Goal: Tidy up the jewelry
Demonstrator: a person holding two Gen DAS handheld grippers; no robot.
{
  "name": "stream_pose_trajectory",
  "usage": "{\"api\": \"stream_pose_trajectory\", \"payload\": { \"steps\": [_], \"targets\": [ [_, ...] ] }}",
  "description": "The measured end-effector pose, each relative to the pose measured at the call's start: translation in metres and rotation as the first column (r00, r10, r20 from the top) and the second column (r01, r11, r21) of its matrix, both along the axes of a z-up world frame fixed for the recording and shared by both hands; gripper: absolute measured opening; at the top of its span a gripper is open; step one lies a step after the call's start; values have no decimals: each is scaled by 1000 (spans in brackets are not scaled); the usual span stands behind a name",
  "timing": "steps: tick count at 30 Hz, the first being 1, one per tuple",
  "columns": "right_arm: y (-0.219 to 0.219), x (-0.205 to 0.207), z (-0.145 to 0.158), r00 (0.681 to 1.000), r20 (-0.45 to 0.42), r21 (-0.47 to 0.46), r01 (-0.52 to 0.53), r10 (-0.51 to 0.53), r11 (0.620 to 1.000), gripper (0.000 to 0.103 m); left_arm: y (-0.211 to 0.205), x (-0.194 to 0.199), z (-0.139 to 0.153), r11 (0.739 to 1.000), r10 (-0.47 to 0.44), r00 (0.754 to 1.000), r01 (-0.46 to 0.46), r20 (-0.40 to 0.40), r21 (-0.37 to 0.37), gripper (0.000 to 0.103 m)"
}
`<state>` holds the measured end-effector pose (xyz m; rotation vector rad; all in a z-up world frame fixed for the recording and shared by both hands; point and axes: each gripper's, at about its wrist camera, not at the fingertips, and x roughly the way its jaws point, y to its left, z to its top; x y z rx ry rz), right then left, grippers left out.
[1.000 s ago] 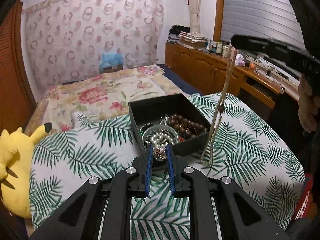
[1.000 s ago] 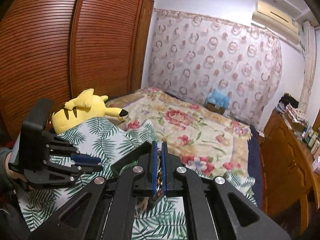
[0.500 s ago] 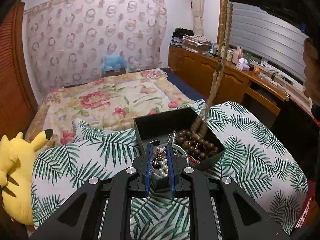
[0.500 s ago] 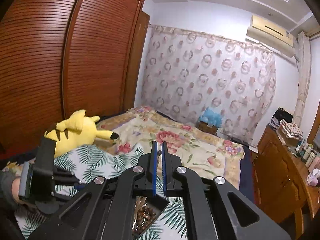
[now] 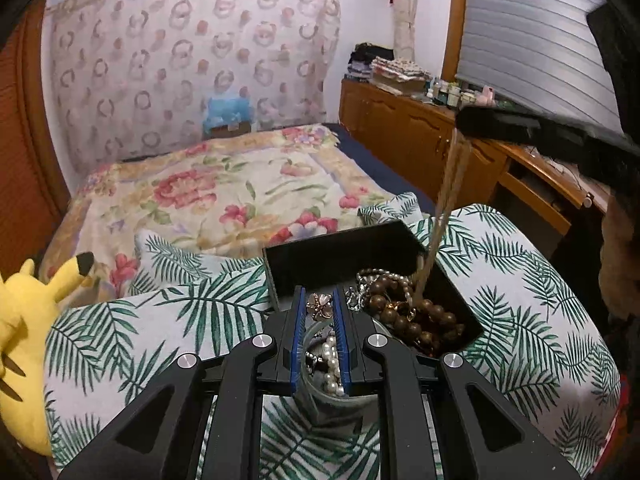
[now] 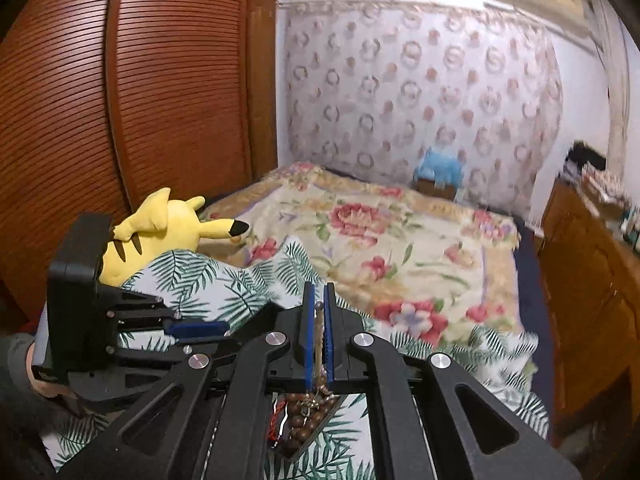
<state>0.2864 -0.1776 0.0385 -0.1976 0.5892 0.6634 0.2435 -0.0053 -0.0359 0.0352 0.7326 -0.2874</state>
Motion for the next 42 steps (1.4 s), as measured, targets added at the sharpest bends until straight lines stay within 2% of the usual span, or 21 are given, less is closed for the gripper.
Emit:
{"api": "stream_pose_trajectory", "payload": {
  "steps": [11,13,17,19,21,26,28,29,30,32,34,36,39,42],
  "targets": [
    [-16,-16,-25,997,-31,-8,64,-64,998,7,-8,7,-4,1000,23,1000,-22,-18,10,15],
    [-23,-19,-29,996,-39,-4,76,-76,997,7,-10,4,-3,999,30,999,-30,-16,16,35],
    [-33,-33,-41,992,-59,8,109,-108,994,7,-8,-9,-2,999,52,999,-51,-10,17,47],
    [-37,-40,-45,991,-62,10,120,-119,993,7,-7,-17,0,997,75,997,-75,0,32,68],
    [-42,-49,-49,989,-65,15,133,-131,991,7,-6,-28,3,992,112,993,-113,21,61,77],
    [-53,-72,-50,984,-60,35,169,-167,985,8,4,-54,6,987,152,988,-153,25,56,90],
    [-57,-81,-51,981,-55,38,188,-186,981,26,7,-68,8,984,163,986,-165,31,60,93],
    [-57,-84,-50,979,-53,39,197,-195,980,43,10,-73,9,984,167,986,-168,32,59,93],
    [-58,-88,-50,978,-49,40,206,-204,978,50,11,-78,9,983,171,985,-172,33,60,94],
    [-58,-97,-49,974,-43,40,225,-224,973,56,12,-91,13,981,182,982,-185,42,64,95],
    [-60,-109,-47,970,-37,49,242,-240,969,66,13,-104,17,977,198,979,-202,55,69,95],
    [-63,-122,-44,966,-20,64,257,-257,964,83,14,-115,22,973,216,974,-220,69,63,95],
    [-65,-145,-38,959,14,90,281,-284,955,96,14,-137,29,970,232,968,-238,94,49,95],
    [-68,-166,-35,952,37,107,300,-305,948,100,12,-157,34,968,240,963,-248,123,50,95]
  ]
}}
